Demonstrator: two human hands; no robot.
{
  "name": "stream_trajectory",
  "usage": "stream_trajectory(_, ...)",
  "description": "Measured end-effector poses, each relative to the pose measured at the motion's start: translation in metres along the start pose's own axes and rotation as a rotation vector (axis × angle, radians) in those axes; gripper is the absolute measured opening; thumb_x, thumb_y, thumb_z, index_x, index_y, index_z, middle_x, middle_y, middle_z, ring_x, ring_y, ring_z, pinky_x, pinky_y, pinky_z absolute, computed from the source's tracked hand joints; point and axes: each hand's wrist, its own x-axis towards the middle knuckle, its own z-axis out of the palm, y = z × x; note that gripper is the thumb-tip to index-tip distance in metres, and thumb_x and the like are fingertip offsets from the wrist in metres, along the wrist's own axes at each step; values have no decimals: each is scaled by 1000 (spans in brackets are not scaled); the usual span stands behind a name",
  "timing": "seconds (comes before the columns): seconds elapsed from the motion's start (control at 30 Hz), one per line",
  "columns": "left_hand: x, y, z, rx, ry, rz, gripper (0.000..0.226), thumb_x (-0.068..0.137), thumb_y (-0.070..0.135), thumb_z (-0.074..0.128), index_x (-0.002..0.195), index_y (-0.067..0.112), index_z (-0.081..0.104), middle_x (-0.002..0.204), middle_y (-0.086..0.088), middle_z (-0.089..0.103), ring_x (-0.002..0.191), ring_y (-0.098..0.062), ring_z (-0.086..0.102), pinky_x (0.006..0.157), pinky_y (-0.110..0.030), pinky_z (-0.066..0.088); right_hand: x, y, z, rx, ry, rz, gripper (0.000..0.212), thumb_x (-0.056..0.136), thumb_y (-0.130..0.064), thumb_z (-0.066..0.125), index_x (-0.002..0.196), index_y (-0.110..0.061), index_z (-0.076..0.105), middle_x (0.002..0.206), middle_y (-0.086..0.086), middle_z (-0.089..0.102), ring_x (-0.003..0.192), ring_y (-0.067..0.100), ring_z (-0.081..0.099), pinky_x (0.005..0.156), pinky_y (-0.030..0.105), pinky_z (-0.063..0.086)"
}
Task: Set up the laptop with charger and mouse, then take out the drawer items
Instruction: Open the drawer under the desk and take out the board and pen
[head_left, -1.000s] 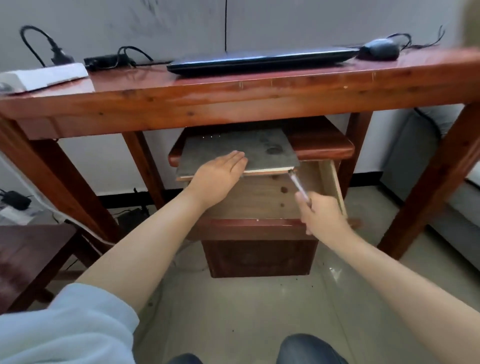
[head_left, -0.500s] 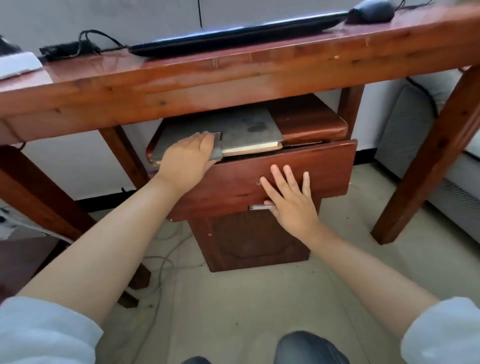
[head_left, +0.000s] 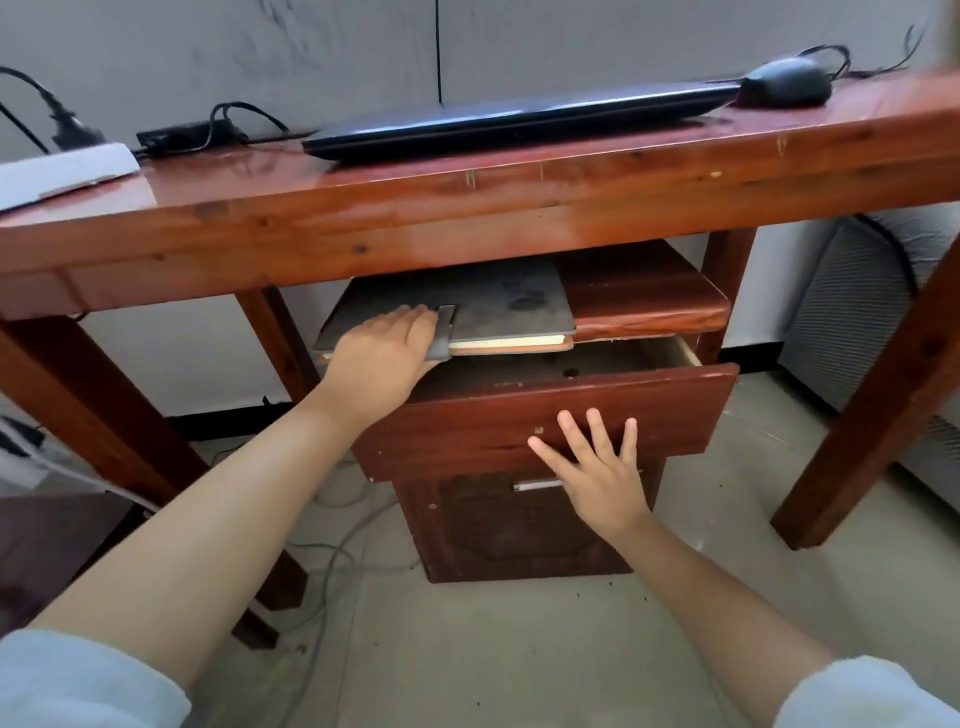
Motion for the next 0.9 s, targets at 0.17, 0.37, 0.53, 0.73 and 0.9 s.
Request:
stream_trajectory(0.17,0,6,9,-27,17,-18,50,49,21,93,86,-6,72,83,-22,77,71,-33,75,51,-39,60,47,10,1,150,-54,39,64,86,-11,58,141,-32,31,158,7,11,143,32,-2,112,62,7)
stream_trajectory(0.37,-1,3,12,-98,27,-55,50,50,25,92,86,-4,73,84,-20,77,72,-32,75,52,-38,61,45,29,0,549,-85,-21,40,94,-5,45,132,-16,48,154,-5,0,143,18,-6,117,42,-1)
stream_trajectory(0.53,-4,8,10,-144,-6,-113,48,44,7,93,86,-5,73,84,-21,77,73,-34,75,54,-42,61,39,19,-51,1795,155,769,29,99,-13,37,116,6,53,79,10,67,49,2,67,30,9,40)
stream_trajectory(0.73,-4,10,-1,-78,-61,-47,51,38,-5,91,85,-10,72,81,-25,76,70,-37,74,51,-45,59,78,-2,-107,2012,-77,1011,38,83,-36,66,110,-12,54,92,7,60,57,9,52,25,10,30)
stream_trajectory(0.9,3,-2,-38,-229,-234,84,46,63,35,81,86,-4,74,81,-19,78,70,-32,75,46,-34,60,66,-2,-135,1935,-170,1241,15,87,-17,64,92,-8,53,67,3,52,41,6,47,24,9,26)
